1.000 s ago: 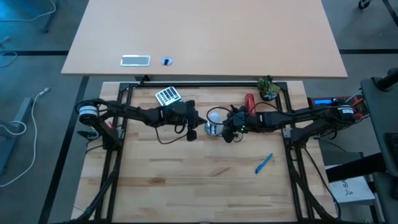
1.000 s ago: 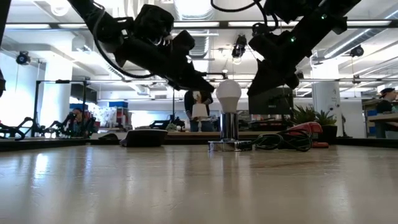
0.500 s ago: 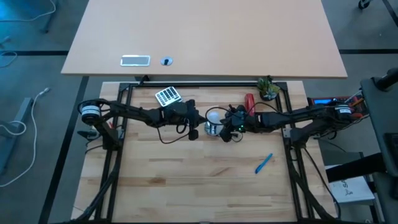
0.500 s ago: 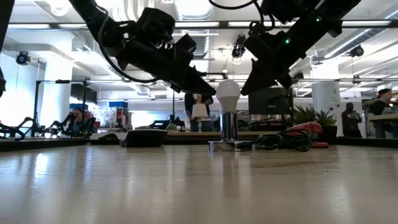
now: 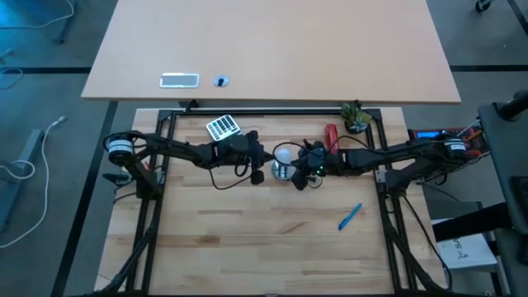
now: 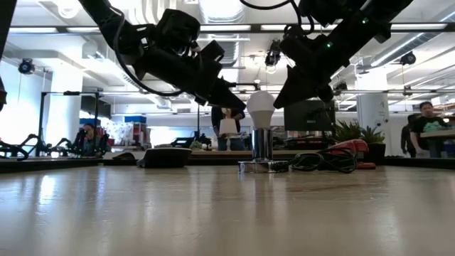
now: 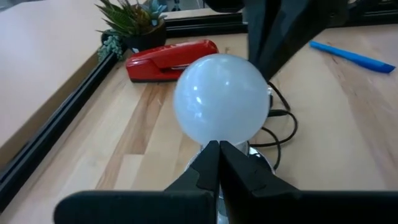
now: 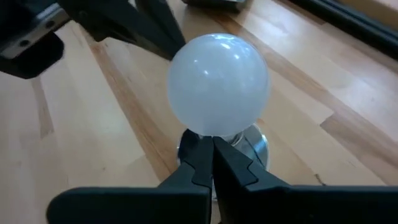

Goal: Screw lightbulb
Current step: Insert the white lightbulb into the silver lamp

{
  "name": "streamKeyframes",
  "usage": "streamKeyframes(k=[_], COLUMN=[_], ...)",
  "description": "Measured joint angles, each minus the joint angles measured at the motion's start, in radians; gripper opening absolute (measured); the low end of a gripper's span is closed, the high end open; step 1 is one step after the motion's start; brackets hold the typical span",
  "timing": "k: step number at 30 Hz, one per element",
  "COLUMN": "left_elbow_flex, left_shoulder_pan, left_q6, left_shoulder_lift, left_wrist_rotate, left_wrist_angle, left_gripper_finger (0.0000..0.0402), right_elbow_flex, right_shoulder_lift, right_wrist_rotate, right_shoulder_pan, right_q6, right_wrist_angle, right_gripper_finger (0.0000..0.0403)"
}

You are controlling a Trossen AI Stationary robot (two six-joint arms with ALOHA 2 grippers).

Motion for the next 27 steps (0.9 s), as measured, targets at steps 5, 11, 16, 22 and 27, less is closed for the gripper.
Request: streamKeyframes(k=[5,11,16,22,27], left_elbow_flex=[0.0,-0.001,-0.001,0.0,0.0], left_shoulder_pan=[0.002,0.002,0.002,0.002,0.004], left_q6=[-0.005,-0.025,-0.042,-0.06,-0.055], left_shoulder_lift=[0.0,-0.008,-0.023,-0.031,-0.016], left_wrist_rotate=[-0.049,-0.103,-0.036,0.157,0.176], left_wrist_angle=[-0.003,-0.058,-0.061,-0.06,-0.048], left_gripper_finger=[0.0,0.0,0.0,0.0,0.0], right_elbow_flex=[0.0,0.0,0.0,0.0,0.0], right_shoulder_lift=[0.0,-0.009,-0.019,-0.021,-0.021], right_wrist_rotate=[0.0,0.012,0.092,0.114,0.112], right_shoulder_pan=[0.006,0.011,0.011,0.002,-0.015], right_q6=[0.008,0.044,0.076,0.052,0.01], right_wrist_angle=[0.0,-0.031,-0.098,-0.088,-0.049], right_gripper_finger=[0.0,0.0,0.0,0.0,0.0])
